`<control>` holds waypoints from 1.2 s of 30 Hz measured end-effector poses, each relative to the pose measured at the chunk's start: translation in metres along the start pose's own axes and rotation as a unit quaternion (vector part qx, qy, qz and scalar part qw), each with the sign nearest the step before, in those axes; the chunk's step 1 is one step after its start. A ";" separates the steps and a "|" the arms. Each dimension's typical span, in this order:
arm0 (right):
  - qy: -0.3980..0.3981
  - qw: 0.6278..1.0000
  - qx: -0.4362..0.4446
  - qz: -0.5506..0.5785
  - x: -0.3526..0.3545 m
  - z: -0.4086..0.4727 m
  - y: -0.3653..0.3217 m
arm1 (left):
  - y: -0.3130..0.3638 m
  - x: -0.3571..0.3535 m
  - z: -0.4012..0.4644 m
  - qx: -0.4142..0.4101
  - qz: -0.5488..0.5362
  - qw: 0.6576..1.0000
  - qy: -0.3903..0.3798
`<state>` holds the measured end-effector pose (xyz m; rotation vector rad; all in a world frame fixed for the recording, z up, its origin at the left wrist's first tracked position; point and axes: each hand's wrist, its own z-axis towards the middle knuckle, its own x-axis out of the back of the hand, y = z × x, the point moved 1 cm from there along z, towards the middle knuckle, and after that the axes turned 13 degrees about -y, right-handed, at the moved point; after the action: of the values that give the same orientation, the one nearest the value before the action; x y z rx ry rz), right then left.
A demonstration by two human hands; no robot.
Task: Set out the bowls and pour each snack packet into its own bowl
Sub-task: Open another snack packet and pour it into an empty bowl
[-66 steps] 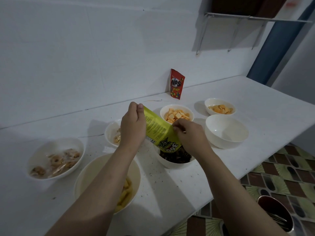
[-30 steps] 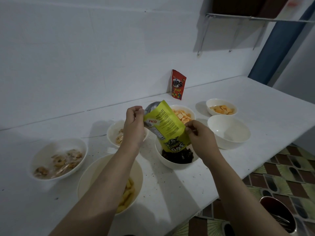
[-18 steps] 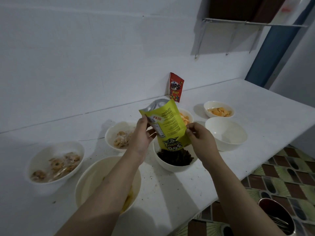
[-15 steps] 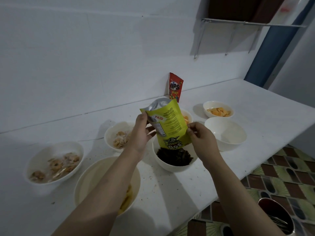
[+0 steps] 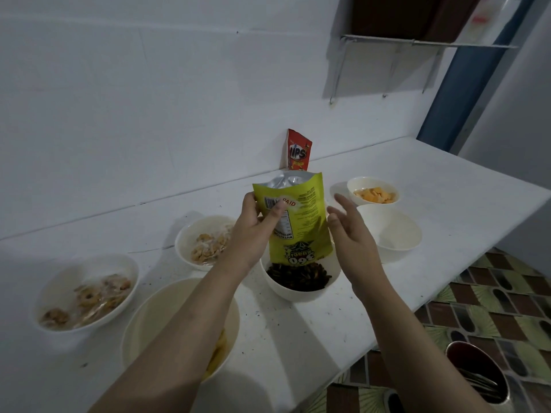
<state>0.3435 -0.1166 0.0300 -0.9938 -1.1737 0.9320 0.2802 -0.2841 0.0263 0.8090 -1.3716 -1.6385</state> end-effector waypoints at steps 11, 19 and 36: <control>-0.033 0.998 0.040 0.042 0.000 -0.008 -0.016 | 0.003 -0.003 -0.002 -0.002 0.009 1.000 0.005; -0.031 0.996 0.066 0.043 0.006 -0.008 -0.022 | 0.013 -0.007 -0.002 -0.011 0.018 1.000 -0.014; -0.017 0.991 0.078 0.110 0.019 0.019 -0.017 | 0.010 -0.013 0.006 -0.038 -0.027 0.999 -0.011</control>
<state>0.3288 -0.1016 0.0532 -0.9967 -1.0155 1.2021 0.2825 -0.2705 0.0364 0.7924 -1.3040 -1.7348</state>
